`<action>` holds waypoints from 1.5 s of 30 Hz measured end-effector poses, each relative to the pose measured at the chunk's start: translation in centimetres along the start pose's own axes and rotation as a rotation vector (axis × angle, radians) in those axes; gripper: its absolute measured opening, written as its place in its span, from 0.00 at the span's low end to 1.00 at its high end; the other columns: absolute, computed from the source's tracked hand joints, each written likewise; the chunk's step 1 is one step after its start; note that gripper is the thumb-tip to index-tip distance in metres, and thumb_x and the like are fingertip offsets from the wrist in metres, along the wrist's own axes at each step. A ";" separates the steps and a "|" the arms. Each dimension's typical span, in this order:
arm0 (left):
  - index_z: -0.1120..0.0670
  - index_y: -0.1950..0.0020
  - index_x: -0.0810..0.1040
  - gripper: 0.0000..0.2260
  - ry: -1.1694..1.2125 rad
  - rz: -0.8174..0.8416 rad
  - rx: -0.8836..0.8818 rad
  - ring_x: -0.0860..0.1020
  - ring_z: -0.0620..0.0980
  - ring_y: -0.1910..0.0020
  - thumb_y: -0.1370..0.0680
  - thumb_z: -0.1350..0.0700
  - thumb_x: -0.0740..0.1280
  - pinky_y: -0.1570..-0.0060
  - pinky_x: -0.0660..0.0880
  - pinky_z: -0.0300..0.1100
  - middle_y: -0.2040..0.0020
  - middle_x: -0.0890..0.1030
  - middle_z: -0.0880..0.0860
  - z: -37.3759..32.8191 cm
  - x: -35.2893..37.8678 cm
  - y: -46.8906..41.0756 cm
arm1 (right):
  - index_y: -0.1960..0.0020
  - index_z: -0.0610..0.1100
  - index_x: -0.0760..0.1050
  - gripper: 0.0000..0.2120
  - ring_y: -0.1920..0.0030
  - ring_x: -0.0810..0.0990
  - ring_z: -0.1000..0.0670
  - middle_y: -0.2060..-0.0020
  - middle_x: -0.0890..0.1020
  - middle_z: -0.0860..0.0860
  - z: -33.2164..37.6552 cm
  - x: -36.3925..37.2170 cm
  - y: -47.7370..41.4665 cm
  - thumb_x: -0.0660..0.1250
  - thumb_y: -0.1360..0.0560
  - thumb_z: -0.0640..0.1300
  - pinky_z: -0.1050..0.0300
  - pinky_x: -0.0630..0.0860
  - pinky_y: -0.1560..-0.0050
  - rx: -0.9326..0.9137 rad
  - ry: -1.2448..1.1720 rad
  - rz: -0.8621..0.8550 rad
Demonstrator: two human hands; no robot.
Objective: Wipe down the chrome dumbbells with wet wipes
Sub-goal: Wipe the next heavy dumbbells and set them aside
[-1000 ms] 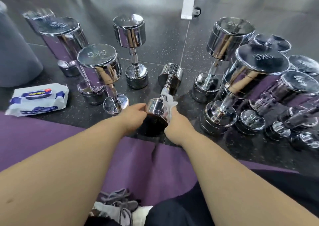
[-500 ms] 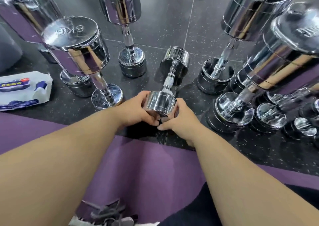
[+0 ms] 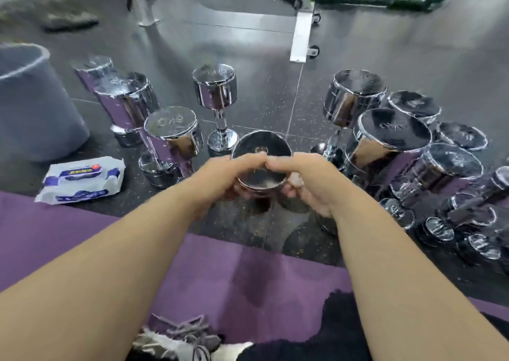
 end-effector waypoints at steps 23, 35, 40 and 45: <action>0.52 0.58 0.84 0.31 0.284 -0.148 -0.147 0.78 0.50 0.70 0.20 0.33 0.50 0.67 0.74 0.39 0.67 0.82 0.55 -2.3 -0.2 -1.1 | 0.34 0.44 0.76 0.17 0.28 0.66 0.45 0.33 0.76 0.46 3.4 5.4 -0.8 0.55 0.18 0.43 0.54 0.58 0.29 -0.514 0.852 -0.429; 0.58 0.37 0.79 0.30 0.626 -0.297 -0.063 0.80 0.50 0.62 0.17 0.38 0.48 0.71 0.77 0.39 0.45 0.83 0.60 -2.5 -0.9 0.6 | 0.20 0.50 0.46 0.25 0.21 0.40 0.56 0.21 0.46 0.57 4.7 4.0 0.3 0.45 0.16 0.50 0.47 0.34 0.24 -0.477 1.376 0.087; 0.55 0.55 0.82 0.27 0.561 -0.358 -0.023 0.79 0.43 0.69 0.16 0.41 0.49 0.70 0.72 0.35 0.68 0.84 0.48 -1.9 -1.2 -0.6 | 0.19 0.46 0.44 0.26 0.21 0.43 0.54 0.20 0.45 0.52 5.9 0.8 -1.5 0.43 0.16 0.49 0.49 0.37 0.23 -0.329 1.381 0.037; 0.52 0.55 0.83 0.25 0.541 -0.444 -0.022 0.83 0.48 0.66 0.17 0.40 0.51 0.68 0.75 0.37 0.56 0.86 0.54 -1.3 -1.5 -1.3 | 0.20 0.49 0.47 0.26 0.21 0.42 0.56 0.20 0.46 0.55 4.8 5.1 -1.1 0.45 0.16 0.51 0.48 0.35 0.23 -0.509 1.420 0.092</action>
Point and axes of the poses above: each hand's wrist, its own y-axis away from the middle knuckle, its own x-axis out of the palm, z = x × y, the point moved 1 cm from there along -y, towards the middle knuckle
